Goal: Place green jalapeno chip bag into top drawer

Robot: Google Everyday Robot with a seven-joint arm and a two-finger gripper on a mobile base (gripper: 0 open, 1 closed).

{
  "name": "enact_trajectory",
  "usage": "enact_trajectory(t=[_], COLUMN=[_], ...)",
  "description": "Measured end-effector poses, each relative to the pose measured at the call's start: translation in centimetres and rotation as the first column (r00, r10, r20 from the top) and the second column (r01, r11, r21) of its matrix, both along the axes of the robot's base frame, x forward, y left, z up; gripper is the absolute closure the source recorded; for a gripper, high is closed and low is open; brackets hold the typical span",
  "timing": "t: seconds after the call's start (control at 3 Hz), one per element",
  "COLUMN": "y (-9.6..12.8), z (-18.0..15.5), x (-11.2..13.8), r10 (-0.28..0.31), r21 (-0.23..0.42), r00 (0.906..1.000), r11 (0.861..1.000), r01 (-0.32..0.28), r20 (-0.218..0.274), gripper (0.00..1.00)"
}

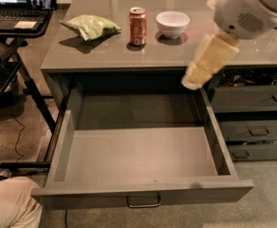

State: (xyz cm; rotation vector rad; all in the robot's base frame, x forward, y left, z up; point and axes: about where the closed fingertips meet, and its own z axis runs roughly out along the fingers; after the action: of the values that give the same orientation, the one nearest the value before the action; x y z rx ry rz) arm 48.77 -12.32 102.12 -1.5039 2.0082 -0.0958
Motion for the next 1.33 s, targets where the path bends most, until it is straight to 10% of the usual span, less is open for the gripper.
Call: enact_trajectory(t=[1.0, 1.33], y=[16.8, 16.8], z=[4.7, 4.7], x=[9.1, 9.1], r10=[0.142, 0.142], r21=[0.158, 0.158], r00=[0.9551, 0.9551], r11=[0.969, 0.969], r01=[-0.187, -0.187], r20=[0.260, 0.260], gripper=[0.00, 0.00])
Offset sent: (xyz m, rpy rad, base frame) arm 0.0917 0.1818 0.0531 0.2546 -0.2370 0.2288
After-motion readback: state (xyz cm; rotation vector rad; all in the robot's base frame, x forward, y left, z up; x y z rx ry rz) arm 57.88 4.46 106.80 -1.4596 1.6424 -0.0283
